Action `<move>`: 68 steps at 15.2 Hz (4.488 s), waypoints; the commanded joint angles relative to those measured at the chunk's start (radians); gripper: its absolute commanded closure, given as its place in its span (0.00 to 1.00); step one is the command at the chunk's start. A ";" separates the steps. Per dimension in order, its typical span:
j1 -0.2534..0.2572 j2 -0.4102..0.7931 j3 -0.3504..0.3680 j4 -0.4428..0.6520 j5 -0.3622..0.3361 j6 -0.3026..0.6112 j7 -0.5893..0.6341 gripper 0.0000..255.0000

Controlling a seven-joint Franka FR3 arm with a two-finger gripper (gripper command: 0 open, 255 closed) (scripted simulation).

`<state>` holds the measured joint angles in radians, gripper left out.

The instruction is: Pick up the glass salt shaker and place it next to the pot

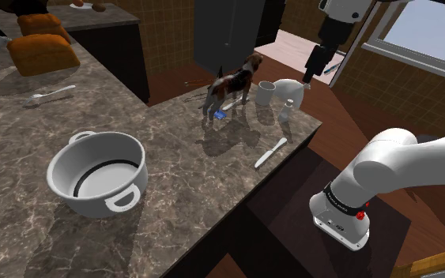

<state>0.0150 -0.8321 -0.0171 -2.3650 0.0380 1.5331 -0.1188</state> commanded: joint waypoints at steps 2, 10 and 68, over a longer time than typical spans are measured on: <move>-0.004 0.008 -0.019 -0.018 -0.010 0.026 -0.024 0.00; -0.028 0.135 -0.176 -0.106 -0.079 0.246 -0.215 0.00; -0.003 0.513 -0.416 0.066 -0.038 0.442 -0.547 1.00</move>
<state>0.0131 -0.3116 -0.4353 -2.3072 0.0030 1.9904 -0.6691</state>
